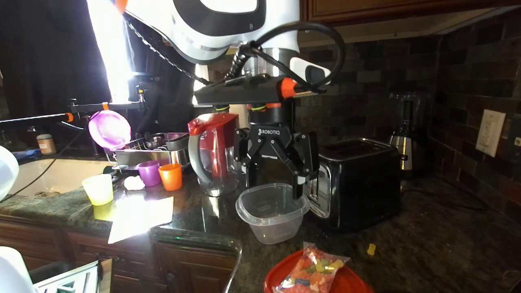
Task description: Pour a sweet from the bag into the container
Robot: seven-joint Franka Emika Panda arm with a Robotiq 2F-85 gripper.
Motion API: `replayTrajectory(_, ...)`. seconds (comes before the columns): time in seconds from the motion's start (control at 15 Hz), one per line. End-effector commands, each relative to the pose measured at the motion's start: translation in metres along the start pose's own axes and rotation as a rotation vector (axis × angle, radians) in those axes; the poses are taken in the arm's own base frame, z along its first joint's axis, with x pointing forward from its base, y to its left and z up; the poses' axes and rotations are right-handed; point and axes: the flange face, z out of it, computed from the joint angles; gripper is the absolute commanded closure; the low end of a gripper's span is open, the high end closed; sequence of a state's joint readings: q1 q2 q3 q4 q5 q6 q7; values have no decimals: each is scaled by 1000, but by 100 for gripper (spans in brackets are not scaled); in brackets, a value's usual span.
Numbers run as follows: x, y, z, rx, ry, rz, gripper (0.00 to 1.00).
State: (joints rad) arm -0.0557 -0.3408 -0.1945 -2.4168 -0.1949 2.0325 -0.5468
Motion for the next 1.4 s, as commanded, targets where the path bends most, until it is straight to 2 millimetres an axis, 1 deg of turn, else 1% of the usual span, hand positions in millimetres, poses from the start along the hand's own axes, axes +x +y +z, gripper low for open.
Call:
replayTrajectory(0.0, 1, 17, 28, -15, 9, -22, 0)
replayTrajectory(0.13, 3, 25, 39, -10, 5, -18, 0)
replayTrajectory(0.2, 4, 26, 41, -14, 9, -10, 0)
replayTrajectory(0.27, 5, 21, 31, -5, 10, 0, 0)
replayTrajectory(0.4, 7, 24, 39, -3, 5, 3, 0)
replayTrajectory(0.6, 7, 24, 40, -3, 3, 3, 0)
replayTrajectory(1.0, 13, 39, 59, 75, 13, -41, 0)
replayTrajectory(1.33, 7, 59, 75, 125, 34, -18, 0)
